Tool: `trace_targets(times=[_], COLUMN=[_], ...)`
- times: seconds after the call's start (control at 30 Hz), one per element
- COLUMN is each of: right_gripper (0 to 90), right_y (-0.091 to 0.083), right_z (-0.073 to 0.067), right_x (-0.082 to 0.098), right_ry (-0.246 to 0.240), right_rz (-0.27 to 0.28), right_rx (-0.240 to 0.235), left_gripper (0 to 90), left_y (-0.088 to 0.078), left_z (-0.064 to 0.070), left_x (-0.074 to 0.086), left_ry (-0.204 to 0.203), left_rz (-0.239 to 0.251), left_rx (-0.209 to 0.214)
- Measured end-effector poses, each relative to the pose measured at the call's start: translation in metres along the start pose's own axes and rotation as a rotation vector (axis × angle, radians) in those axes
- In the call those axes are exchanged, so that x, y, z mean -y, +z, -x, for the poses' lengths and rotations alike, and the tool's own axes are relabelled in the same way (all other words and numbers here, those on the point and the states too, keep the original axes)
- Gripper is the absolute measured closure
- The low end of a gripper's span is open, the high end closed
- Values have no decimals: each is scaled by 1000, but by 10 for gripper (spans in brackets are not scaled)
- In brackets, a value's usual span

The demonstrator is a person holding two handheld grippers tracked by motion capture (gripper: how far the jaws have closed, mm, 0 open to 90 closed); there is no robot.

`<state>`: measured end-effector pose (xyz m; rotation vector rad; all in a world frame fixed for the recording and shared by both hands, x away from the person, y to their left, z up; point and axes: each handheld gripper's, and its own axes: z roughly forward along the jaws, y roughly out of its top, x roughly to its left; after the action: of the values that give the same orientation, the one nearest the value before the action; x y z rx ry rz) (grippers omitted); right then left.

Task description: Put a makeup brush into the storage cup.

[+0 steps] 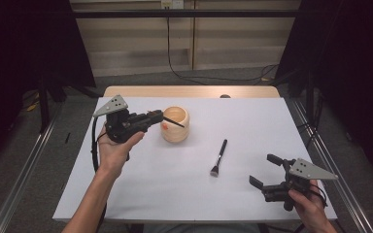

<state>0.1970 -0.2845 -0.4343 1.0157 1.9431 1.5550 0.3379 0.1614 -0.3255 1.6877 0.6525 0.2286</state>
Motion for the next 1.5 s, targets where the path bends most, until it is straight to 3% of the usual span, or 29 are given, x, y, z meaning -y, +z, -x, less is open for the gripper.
trace_targets(times=[0.37,0.53,0.9,1.5], right_gripper=[0,0,0,0], right_y=[-1,-1,0,0], right_z=[2,2,2,2], right_x=[0,1,1,2], right_ry=[13,12,14,6], right_rz=[8,9,12,9], right_rx=[4,6,8,10], left_gripper=[836,836,837,837], left_y=[10,17,29,44], left_z=[-4,-13,-28,-40], left_x=[-13,-16,-13,-5], left_ry=[10,9,-10,-2], left_rz=[-1,-19,-50,-108], left_rx=[-39,-72,-123,-161])
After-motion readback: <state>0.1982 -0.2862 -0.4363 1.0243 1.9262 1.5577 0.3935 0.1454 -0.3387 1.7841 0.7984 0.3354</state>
